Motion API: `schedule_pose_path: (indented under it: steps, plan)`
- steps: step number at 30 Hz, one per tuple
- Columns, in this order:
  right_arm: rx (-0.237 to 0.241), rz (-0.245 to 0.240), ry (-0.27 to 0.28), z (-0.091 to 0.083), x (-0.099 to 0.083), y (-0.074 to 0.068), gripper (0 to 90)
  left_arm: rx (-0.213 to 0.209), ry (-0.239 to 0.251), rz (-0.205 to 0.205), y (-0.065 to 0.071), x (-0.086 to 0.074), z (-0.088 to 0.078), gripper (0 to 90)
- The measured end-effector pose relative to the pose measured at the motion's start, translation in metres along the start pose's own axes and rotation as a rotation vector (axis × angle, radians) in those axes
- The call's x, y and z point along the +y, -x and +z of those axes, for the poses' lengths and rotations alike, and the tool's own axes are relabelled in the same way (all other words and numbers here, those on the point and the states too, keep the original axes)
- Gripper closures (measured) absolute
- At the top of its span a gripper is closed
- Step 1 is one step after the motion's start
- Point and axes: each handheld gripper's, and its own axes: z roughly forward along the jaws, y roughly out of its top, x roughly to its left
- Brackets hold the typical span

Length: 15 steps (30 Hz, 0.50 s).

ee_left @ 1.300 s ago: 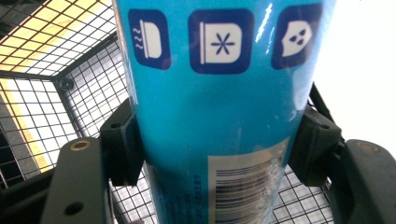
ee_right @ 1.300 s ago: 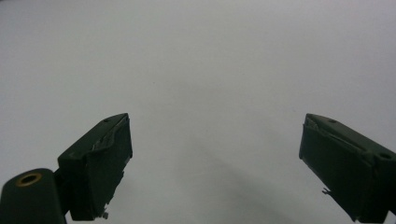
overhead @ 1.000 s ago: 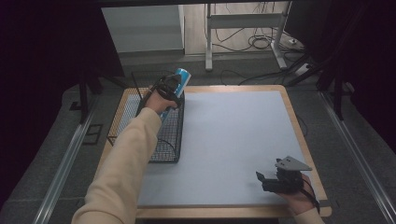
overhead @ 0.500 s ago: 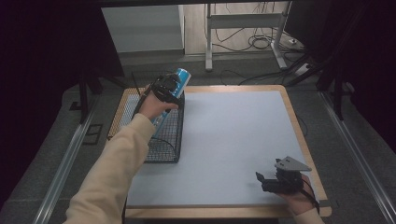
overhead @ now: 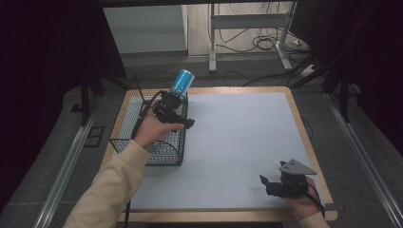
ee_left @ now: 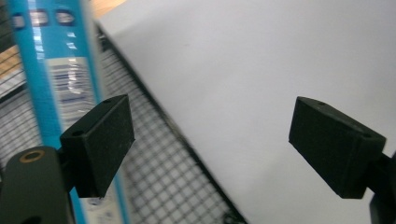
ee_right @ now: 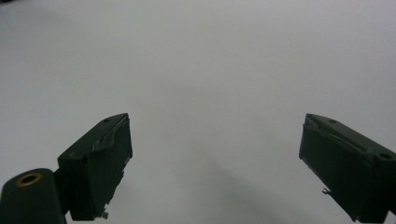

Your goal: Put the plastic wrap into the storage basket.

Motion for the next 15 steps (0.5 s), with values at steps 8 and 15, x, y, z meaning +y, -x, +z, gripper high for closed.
schedule_pose_path:
  steps: [8,15]
  plan:
    - [-0.002,-0.008,0.012,-0.001,0.001,-0.002,9.9,-0.095,0.068,0.076,0.049,-0.037,-0.006,14.2]
    - [-0.001,-0.011,0.011,0.0,0.0,-0.002,9.9,-0.145,0.072,0.122,0.078,-0.067,0.002,14.3]
